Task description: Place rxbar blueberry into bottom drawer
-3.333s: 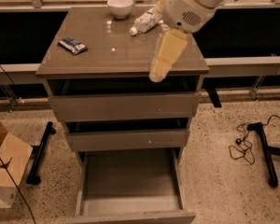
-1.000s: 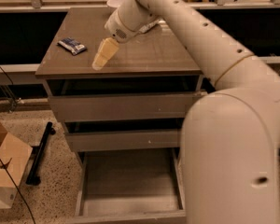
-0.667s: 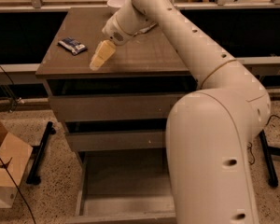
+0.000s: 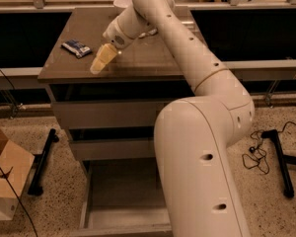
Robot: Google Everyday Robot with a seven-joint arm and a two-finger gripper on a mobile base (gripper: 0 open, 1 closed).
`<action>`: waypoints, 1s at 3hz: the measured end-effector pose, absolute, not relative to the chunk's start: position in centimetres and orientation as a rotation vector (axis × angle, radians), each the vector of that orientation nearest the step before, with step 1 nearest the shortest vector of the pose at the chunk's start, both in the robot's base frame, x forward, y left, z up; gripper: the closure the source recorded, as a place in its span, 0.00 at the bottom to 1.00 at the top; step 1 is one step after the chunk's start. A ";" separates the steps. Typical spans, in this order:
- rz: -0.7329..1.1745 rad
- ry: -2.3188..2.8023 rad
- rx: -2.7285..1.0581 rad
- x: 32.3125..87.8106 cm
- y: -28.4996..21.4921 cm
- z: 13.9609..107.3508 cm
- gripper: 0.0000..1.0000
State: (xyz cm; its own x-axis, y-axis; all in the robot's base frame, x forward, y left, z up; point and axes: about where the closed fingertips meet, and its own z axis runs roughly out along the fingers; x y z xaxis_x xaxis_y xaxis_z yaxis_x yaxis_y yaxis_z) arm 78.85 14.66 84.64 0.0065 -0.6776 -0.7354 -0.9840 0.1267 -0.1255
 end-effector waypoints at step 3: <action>0.681 1.590 -1.476 82.9 21.0 83.9 0.00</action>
Offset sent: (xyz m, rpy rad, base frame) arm 0.0610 0.0676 0.0056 0.2411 -0.0929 -0.0161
